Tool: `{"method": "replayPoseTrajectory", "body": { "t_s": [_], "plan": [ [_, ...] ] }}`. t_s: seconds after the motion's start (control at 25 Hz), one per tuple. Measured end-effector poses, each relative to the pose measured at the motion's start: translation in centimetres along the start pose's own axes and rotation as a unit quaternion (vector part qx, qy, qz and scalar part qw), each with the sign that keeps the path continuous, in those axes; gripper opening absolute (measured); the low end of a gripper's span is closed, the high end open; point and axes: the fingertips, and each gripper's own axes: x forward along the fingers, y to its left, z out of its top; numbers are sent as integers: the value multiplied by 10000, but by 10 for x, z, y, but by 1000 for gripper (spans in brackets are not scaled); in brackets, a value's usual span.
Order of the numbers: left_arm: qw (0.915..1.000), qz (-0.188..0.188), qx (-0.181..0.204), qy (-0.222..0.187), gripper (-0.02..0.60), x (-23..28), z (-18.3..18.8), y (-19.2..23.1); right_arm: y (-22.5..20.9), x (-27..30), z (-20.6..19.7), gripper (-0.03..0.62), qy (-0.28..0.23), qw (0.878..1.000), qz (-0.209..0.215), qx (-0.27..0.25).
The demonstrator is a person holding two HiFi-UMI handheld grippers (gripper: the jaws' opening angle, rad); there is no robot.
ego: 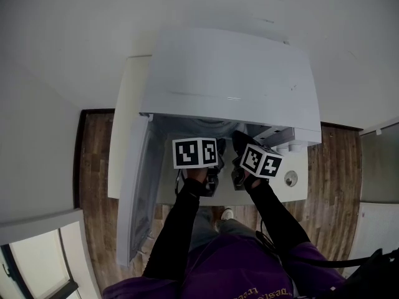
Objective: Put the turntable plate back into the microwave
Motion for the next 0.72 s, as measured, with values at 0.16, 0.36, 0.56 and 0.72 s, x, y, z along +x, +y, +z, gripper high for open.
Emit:
{"method": "replayPoseTrajectory", "body": {
  "t_s": [0.16,0.36,0.56,0.72],
  "plan": [
    [9998,76,-93,-130,92,-4,-1,5,0,-1,0,11,-28,10000,54,6],
    [9942,904,-333,-486,74,-18,-1,37,4,1,2,11,-6,9999,126,-65],
    [9924,980,-653,-354,74,-14,-2,53,5,0,2,11,-16,9999,113,-93],
    [9940,927,-520,-258,71,-9,2,50,5,-1,3,11,-35,9999,124,-113]
  ]
}}
